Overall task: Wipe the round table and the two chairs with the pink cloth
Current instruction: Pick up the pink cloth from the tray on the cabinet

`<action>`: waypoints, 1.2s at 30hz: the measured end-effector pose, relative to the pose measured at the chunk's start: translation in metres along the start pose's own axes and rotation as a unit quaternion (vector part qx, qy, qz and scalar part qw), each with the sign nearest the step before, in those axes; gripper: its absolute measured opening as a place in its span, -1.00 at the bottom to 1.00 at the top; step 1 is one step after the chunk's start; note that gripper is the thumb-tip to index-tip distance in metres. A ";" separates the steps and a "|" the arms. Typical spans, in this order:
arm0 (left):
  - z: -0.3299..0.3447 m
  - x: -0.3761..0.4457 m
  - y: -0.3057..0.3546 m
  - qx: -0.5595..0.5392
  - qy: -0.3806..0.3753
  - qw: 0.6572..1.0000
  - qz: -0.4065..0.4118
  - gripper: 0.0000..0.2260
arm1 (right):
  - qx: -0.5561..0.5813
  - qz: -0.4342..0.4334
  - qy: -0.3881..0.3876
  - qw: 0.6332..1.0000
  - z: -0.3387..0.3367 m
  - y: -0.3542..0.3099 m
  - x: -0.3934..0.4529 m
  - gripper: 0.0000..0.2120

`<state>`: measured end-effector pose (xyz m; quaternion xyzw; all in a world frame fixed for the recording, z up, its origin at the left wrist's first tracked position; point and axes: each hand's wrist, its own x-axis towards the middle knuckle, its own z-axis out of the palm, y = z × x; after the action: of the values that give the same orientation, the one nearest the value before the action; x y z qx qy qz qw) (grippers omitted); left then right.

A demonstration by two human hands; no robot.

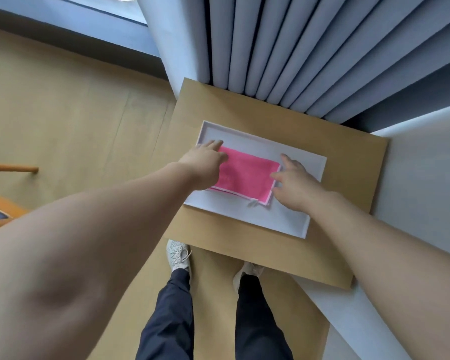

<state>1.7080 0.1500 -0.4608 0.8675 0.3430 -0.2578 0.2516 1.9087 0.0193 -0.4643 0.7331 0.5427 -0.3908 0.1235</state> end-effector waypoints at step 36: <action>-0.185 -0.166 -0.043 -0.020 0.068 0.997 0.021 -0.89 | 0.103 -0.157 0.347 0.919 -0.182 -0.168 -0.103 -0.78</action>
<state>1.6229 0.2138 -0.2322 0.8848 0.3461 -0.1861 0.2503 1.8278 0.1215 -0.2292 0.7371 0.6163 -0.1796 -0.2112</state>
